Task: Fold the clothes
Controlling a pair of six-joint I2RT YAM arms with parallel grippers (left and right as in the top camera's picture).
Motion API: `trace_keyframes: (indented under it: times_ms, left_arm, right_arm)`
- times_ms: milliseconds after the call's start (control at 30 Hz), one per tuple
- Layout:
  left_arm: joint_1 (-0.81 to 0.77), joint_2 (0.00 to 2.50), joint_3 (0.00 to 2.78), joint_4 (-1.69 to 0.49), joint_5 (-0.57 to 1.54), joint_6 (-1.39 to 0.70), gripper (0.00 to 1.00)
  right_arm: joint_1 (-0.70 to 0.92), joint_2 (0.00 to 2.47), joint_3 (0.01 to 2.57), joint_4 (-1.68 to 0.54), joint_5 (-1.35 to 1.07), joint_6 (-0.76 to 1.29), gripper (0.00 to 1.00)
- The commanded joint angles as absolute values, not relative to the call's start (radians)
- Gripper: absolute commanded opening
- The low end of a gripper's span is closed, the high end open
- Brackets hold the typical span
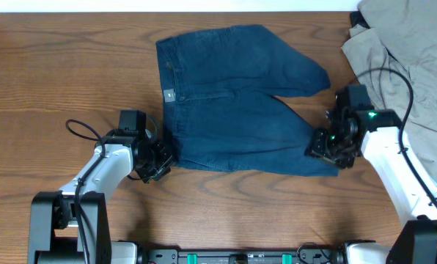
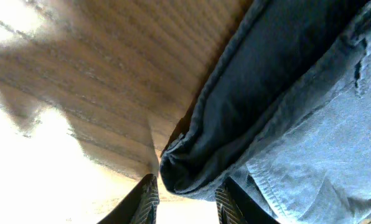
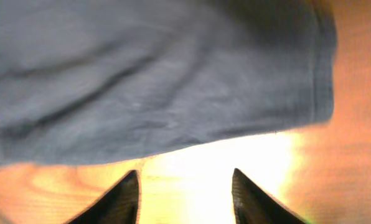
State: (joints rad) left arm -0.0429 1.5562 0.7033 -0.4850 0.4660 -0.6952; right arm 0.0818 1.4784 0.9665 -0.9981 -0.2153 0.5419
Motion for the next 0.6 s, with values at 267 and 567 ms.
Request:
trace_keyframes:
  times_ms: [267, 567]
  left_arm:
    - [-0.041, 1.565, 0.702, -0.489, 0.459, -0.682, 0.32]
    - [-0.052, 1.565, 0.702, -0.49, 0.457, -0.682, 0.27]
  right_arm:
    - [0.088, 1.483, 0.688, -0.712, -0.153, 0.973, 0.45]
    - [0.085, 1.484, 0.587, -0.566, -0.044, 1.033, 0.5]
